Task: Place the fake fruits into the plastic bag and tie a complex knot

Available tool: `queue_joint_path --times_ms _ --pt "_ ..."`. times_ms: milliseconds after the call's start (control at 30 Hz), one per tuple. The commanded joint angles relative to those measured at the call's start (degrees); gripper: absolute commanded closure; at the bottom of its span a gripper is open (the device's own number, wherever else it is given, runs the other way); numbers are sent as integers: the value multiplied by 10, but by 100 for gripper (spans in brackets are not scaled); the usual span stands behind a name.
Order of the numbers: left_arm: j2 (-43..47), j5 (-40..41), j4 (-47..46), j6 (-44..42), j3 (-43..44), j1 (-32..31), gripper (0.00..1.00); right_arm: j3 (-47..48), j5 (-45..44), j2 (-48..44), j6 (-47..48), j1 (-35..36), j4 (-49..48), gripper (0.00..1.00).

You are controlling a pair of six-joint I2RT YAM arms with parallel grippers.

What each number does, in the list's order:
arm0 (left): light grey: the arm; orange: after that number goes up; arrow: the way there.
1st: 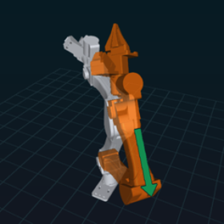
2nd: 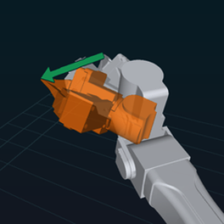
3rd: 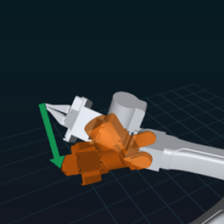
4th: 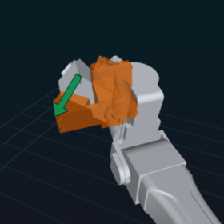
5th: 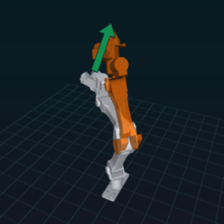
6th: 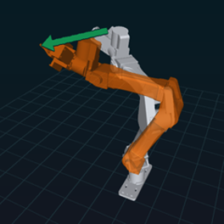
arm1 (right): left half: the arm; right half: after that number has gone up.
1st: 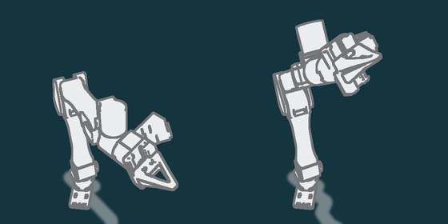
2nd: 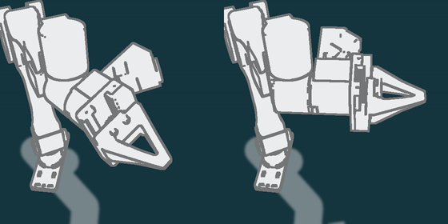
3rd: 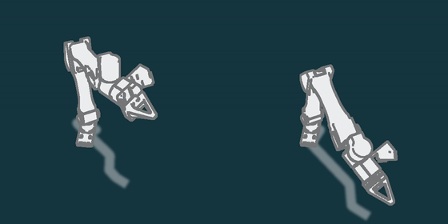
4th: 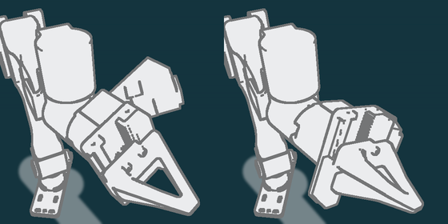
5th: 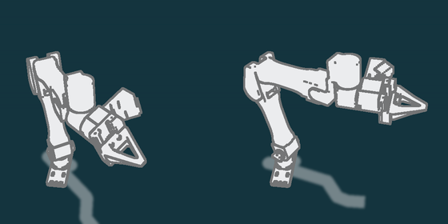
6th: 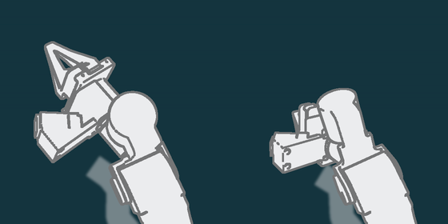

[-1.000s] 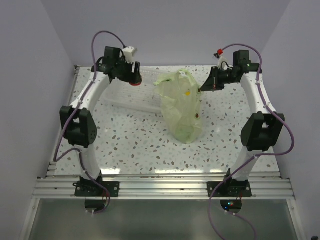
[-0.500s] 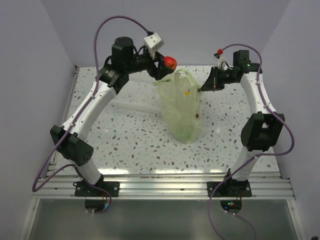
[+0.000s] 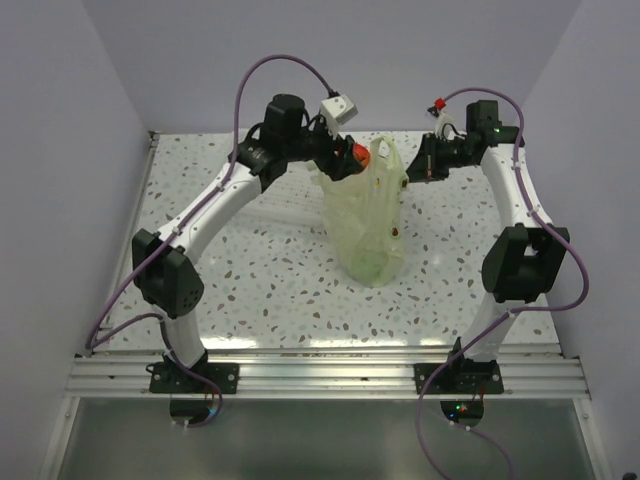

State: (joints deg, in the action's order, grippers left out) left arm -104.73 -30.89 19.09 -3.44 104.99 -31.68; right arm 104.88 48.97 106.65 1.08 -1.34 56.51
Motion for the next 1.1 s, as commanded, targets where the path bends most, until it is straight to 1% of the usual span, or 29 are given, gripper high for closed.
queue_joint_path --times_ms 0,167,433,467,567,600,667,733,867,900,967,1067 --pt "-9 -9 3 21 -7 -10 30 22 6 -21 9 0 4 100" --pt "-12 -6 2 27 -27 -11 28 20 5 -21 9 0 4 100" --pt "-28 40 3 19 -20 -12 21 21 9 -19 9 1 4 100" --pt "-28 39 3 19 -15 -11 18 20 9 -18 9 0 4 100" --pt "-36 38 19 12 6 -11 3 23 7 -16 9 0 4 100" --pt "-34 36 23 1 12 -11 0 23 7 -15 9 0 3 100" --pt "-23 25 38 -10 29 -11 0 26 3 -14 9 1 3 100" --pt "-5 31 35 -25 34 -9 0 24 1 -11 10 1 0 100" --pt "66 46 20 -43 11 7 0 26 -2 -4 8 1 -10 100" --pt "76 60 20 -47 4 17 0 30 -1 0 8 0 -13 100" --pt "96 69 43 -60 -4 27 0 36 -2 4 5 1 -17 100" --pt "108 94 92 -106 -12 43 0 49 -4 15 0 1 -22 100"
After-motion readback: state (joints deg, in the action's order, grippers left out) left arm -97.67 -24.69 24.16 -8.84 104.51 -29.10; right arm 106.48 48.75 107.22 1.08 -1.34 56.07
